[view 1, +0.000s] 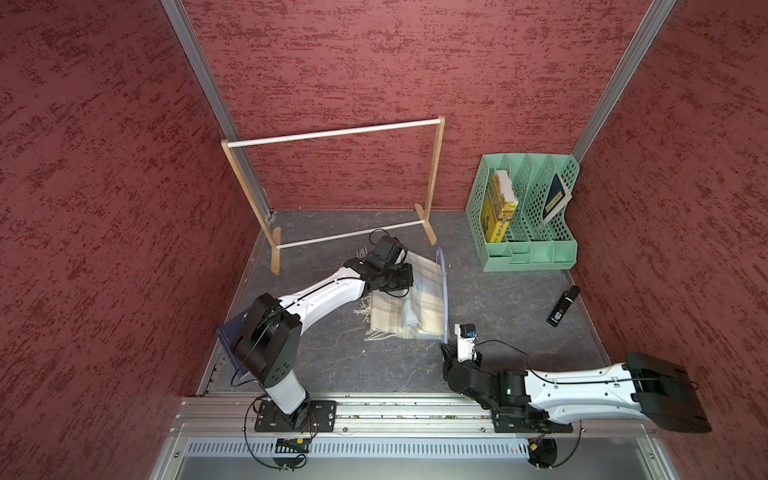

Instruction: Hang the scarf on the hanger

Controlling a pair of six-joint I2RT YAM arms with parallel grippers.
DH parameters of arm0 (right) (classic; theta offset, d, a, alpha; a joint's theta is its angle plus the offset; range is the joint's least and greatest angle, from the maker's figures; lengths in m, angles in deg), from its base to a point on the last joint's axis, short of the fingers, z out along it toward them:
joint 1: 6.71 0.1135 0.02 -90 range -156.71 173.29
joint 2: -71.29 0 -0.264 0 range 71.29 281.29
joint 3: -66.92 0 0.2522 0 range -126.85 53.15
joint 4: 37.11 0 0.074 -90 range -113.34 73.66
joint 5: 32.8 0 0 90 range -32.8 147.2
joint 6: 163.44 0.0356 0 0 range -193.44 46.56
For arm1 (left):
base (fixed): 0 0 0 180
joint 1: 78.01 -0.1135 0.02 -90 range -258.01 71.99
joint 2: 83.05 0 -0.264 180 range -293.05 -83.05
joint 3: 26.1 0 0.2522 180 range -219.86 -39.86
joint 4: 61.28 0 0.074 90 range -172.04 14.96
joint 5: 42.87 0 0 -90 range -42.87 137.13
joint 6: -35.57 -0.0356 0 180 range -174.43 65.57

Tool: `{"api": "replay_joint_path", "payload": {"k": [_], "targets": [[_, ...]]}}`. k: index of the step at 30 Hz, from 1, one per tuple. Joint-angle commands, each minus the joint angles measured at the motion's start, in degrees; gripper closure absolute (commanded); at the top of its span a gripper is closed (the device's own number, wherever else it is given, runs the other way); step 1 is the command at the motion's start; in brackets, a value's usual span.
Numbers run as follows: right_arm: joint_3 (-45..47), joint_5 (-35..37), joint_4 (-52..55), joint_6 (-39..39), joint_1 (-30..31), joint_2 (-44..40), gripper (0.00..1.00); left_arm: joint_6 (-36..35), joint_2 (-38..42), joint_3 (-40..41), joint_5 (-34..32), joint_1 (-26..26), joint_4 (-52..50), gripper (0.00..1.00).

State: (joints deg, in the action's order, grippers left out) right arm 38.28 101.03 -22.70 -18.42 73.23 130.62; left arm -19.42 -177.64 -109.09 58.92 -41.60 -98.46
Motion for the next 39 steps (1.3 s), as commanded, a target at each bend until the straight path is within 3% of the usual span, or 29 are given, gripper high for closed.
{"api": "replay_joint_path", "payload": {"k": [1, 7, 16, 23, 31, 39], "targets": [[-0.63, 2.42, -1.52, -1.48, 0.1, -2.66, 1.0, -3.21, 1.21, 1.66, -2.3, -2.44, -2.23, 1.0], [-1.25, 0.14, -5.37, -8.84, 0.04, -4.45, 1.0, -5.19, 1.67, 3.16, -3.77, -5.05, -1.88, 1.0], [-3.82, 3.6, 0.62, -2.65, -0.01, 1.12, 1.0, -8.09, 3.99, 3.04, -7.06, -5.75, -5.82, 1.0], [-6.41, 1.35, -6.26, -9.38, 0.04, 6.32, 1.0, -8.37, 6.55, 4.43, -6.87, -6.18, -5.38, 1.0], [-4.11, -6.88, -20.77, -19.43, 0.05, 6.64, 1.0, -7.98, 6.93, 4.24, -5.99, -5.64, -4.3, 1.0], [-3.47, -8.78, -25.87, -20.48, 0.04, 10.38, 1.0, -7.98, 7.97, 4.37, -6.06, -5.72, -4.19, 1.0]]}}
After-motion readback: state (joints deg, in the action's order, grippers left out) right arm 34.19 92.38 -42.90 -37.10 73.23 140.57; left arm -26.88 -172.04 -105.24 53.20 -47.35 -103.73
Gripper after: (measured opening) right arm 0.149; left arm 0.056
